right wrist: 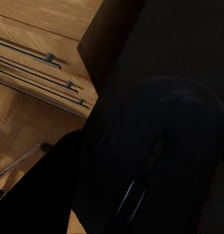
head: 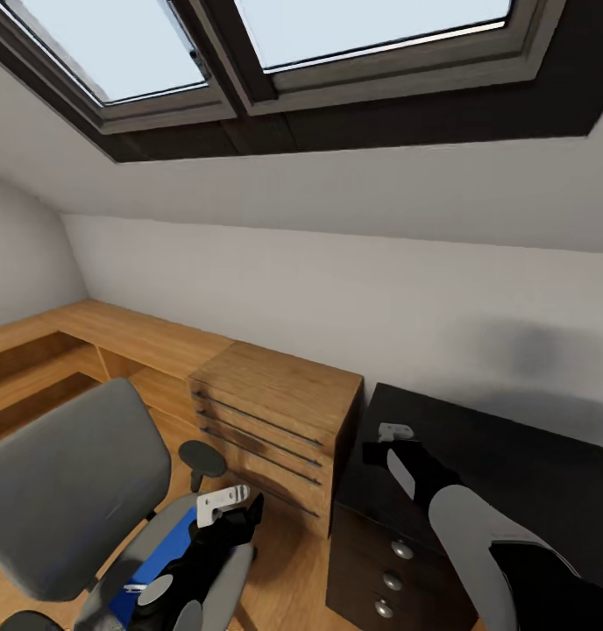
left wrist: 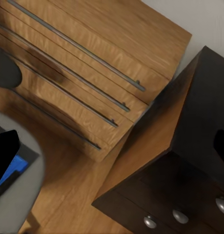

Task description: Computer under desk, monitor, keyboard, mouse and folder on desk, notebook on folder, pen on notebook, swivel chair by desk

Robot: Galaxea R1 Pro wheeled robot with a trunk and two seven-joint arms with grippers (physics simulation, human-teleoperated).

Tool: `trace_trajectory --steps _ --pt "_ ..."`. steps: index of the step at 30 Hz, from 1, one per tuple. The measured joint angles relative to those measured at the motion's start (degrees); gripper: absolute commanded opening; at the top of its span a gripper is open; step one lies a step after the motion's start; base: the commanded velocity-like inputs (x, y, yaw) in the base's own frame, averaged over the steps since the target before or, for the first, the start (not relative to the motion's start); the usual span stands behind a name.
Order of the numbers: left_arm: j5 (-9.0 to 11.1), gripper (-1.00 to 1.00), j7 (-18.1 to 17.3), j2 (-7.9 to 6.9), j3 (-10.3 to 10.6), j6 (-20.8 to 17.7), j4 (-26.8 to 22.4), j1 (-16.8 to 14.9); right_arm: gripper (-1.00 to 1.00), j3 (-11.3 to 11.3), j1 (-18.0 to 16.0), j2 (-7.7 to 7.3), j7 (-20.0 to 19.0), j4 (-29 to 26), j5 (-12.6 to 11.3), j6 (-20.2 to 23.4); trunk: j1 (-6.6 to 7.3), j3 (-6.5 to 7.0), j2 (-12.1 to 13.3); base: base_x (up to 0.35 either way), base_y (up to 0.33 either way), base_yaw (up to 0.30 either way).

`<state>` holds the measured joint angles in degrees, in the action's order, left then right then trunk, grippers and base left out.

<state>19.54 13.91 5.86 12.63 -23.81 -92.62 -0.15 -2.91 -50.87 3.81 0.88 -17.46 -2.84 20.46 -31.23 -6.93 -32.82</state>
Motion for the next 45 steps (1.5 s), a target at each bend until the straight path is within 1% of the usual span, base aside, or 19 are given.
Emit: trace_trajectory --steps 4,10,29,34,37,38,40,45 --pt "0.0 1.0 0.0 0.03 0.4 0.0 0.0 0.0 -1.0 -0.1 0.0 -0.16 0.0 0.0 0.0 0.0 0.0 0.0 0.0 0.001 -0.001 0.188" --pt "0.0 1.0 0.0 0.03 0.6 0.0 0.0 0.0 -1.0 -0.1 0.0 -0.47 -0.2 0.0 0.0 0.0 -1.31 -1.07 -2.4 0.0 0.0 0.016" --pt "0.0 1.0 0.0 0.03 0.6 0.0 0.0 0.0 -1.0 -0.2 0.0 -0.59 0.0 0.2 0.1 0.5 -5.49 -4.5 -10.0 0.0 0.0 0.0" --pt "0.0 1.0 0.0 0.03 0.6 0.0 0.0 0.0 -1.0 -0.3 0.0 -0.54 0.1 1.3 0.1 1.0 -6.59 -5.4 -12.0 0.0 0.0 0.0" --pt "0.0 1.0 0.0 0.03 0.6 0.0 0.0 0.0 -1.0 -1.3 0.0 -0.55 0.1 2.1 0.1 1.7 -7.25 -5.94 -13.2 0.0 0.0 0.0" --pt "0.0 1.0 0.0 0.03 0.6 0.0 0.0 0.0 -1.0 -2.0 0.0 -0.58 0.1 2.2 0.1 1.9 -7.47 -6.12 -13.6 0.0 0.0 0.0" --pt "0.0 1.0 0.0 0.03 0.6 -0.1 0.0 0.0 -1.0 -2.7 0.0 -0.59 0.1 2.3 0.1 2.1 -7.91 -6.48 -14.4 0.0 0.0 0.0" --pt "0.0 1.0 0.0 0.03 0.6 -0.1 0.0 0.0 -1.0 -3.2 0.0 -0.6 0.1 2.4 0.1 2.1 -9.01 -7.38 -16.5 0.0 0.0 0.0"
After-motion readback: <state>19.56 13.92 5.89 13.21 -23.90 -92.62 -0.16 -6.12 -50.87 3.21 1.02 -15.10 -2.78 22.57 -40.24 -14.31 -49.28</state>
